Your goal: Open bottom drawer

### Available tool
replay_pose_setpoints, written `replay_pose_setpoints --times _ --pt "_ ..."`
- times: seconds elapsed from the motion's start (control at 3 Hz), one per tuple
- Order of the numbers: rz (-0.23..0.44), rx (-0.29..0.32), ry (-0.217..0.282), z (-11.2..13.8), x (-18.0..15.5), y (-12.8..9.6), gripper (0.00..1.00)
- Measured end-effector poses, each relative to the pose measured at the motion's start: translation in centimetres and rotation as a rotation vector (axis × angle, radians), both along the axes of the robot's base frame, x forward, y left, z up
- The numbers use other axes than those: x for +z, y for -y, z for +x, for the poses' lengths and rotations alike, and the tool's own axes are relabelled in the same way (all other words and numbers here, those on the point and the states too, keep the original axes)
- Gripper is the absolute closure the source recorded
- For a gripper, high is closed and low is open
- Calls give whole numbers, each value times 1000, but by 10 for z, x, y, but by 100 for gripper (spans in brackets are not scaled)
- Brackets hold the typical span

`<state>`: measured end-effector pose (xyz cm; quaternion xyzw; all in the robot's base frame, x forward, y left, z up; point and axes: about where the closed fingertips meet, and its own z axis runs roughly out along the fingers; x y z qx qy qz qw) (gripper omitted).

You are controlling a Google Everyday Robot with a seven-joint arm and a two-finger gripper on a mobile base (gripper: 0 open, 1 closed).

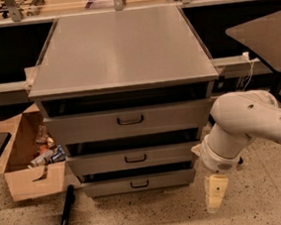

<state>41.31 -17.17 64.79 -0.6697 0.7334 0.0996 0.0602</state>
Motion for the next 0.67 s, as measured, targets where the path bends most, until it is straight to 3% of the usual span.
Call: replay_pose_setpoints --times 0.33,0.67 --pt "0 0 0 0 0 0 0" --pt "-30 -21 14 9 -41 12 0"
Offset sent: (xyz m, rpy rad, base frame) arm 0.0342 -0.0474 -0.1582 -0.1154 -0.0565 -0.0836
